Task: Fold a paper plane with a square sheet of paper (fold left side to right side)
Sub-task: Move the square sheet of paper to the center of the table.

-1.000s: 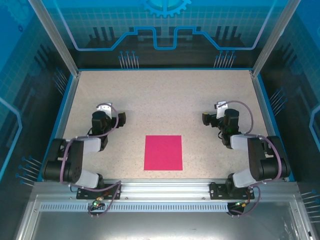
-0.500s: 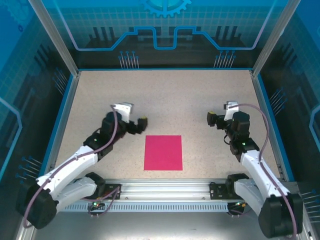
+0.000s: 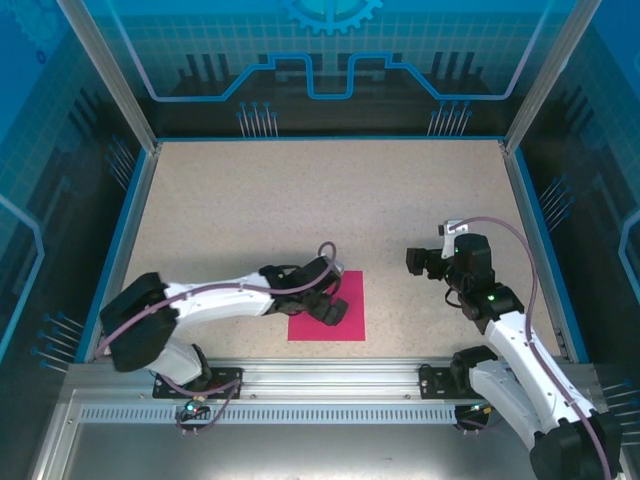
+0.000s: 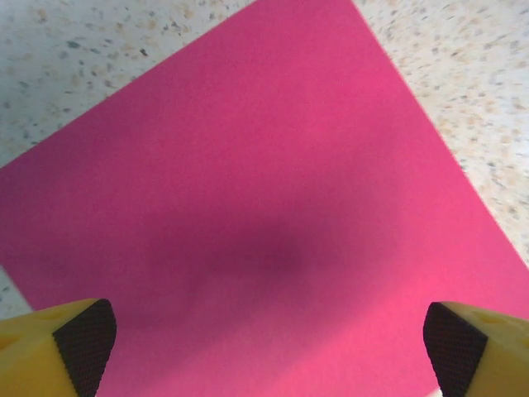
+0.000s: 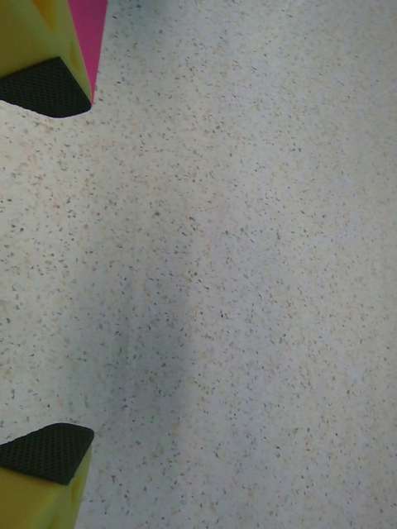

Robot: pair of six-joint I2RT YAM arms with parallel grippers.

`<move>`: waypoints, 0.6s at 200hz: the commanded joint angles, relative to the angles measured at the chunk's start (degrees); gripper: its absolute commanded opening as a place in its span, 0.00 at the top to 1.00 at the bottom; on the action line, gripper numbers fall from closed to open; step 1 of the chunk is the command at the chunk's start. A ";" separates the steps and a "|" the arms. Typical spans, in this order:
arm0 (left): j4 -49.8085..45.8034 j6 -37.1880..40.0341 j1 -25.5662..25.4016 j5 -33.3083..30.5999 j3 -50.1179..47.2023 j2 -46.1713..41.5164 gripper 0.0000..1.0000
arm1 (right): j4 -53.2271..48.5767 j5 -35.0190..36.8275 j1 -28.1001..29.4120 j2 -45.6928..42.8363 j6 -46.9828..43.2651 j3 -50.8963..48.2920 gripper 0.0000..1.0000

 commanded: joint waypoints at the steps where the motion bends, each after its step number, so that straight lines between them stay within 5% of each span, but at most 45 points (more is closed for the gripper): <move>1: -4.72 -1.02 0.11 2.15 5.85 4.92 0.01 | -2.69 2.26 1.72 0.34 0.68 2.39 0.01; 52: -4.11 -2.09 3.31 7.43 9.48 12.48 0.01 | -2.09 2.78 2.06 1.12 0.19 2.19 0.01; 120: -6.87 1.32 7.15 5.08 16.44 21.39 0.01 | -1.73 3.30 2.09 2.72 -0.57 2.74 0.01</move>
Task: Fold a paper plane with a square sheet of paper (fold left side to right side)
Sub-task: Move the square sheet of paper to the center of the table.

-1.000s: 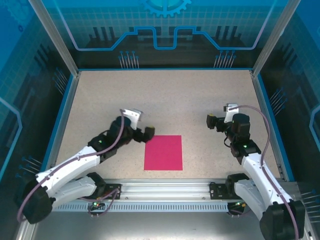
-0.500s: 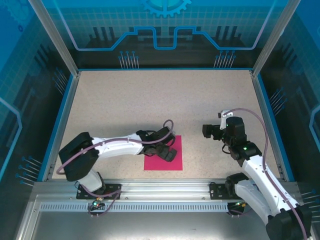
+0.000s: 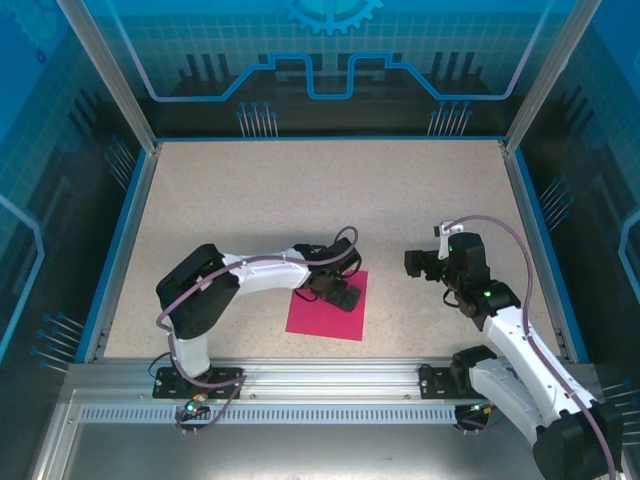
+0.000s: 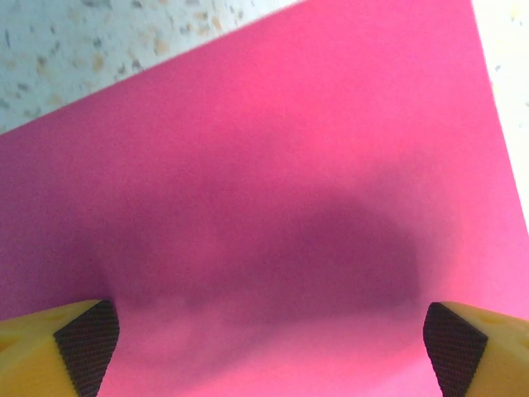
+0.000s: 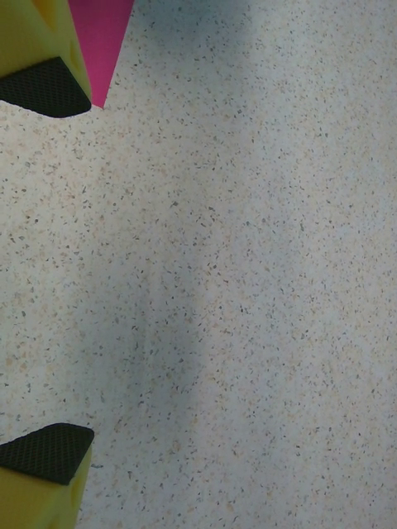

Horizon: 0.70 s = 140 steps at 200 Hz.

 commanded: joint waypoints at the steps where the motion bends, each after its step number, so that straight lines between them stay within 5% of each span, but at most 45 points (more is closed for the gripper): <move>1: -2.02 1.99 1.73 -0.29 2.46 3.86 0.01 | -0.42 0.89 0.67 0.39 -0.49 2.08 0.01; 105: -2.82 8.11 10.00 5.70 22.97 17.27 0.01 | -1.62 -1.34 0.75 5.18 1.64 4.23 0.01; 140: -2.62 8.28 12.62 9.52 24.85 14.68 0.01 | -4.14 -4.04 0.75 8.95 5.66 7.15 0.01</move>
